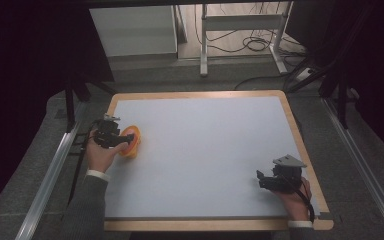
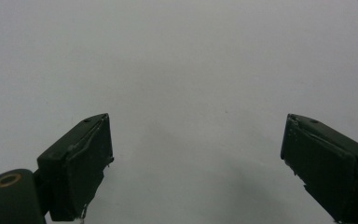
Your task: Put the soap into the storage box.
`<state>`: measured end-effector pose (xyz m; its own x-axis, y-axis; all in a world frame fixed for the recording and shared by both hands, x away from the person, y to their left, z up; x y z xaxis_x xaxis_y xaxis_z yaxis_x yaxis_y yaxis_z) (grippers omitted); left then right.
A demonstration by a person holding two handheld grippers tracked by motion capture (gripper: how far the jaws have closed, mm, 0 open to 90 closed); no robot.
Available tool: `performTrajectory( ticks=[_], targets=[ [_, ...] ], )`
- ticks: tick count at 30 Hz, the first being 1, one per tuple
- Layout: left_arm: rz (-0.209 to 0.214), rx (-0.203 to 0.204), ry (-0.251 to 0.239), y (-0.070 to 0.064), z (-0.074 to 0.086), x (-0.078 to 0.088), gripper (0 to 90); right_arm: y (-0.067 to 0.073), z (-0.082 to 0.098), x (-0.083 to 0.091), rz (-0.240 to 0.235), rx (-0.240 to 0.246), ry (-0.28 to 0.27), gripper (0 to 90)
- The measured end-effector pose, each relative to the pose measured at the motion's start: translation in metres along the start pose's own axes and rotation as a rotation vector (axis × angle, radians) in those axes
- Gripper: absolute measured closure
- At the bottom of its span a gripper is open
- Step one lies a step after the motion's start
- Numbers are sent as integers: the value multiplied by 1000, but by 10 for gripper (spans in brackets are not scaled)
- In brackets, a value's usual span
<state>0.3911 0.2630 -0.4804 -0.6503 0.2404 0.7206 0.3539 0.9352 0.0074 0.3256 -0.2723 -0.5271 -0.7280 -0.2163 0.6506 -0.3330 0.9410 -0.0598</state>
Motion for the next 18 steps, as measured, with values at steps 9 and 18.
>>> performTrajectory(
  ticks=[9, 18],
  targets=[
    [78, -38, -60, -14, 7, 21, 274, 1, 0, -1, 2, 2, 2, 86],
    [139, -59, -94, -25, 24, 29, 275, 1, 0, 1, 4, 1, -7, 86]
  ],
)
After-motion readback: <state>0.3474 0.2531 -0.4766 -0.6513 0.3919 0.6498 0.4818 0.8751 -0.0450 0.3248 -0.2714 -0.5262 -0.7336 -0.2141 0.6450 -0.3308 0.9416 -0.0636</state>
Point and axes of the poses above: each handheld gripper's, and its own axes: x roughly backward along the jaws, z roughly out of its underside, y roughly to its left, the point moved 2 cm from there along -x, roughly forward along the jaws, and after that the axes turned 5 degrees about -x, right-handed, at the moved point
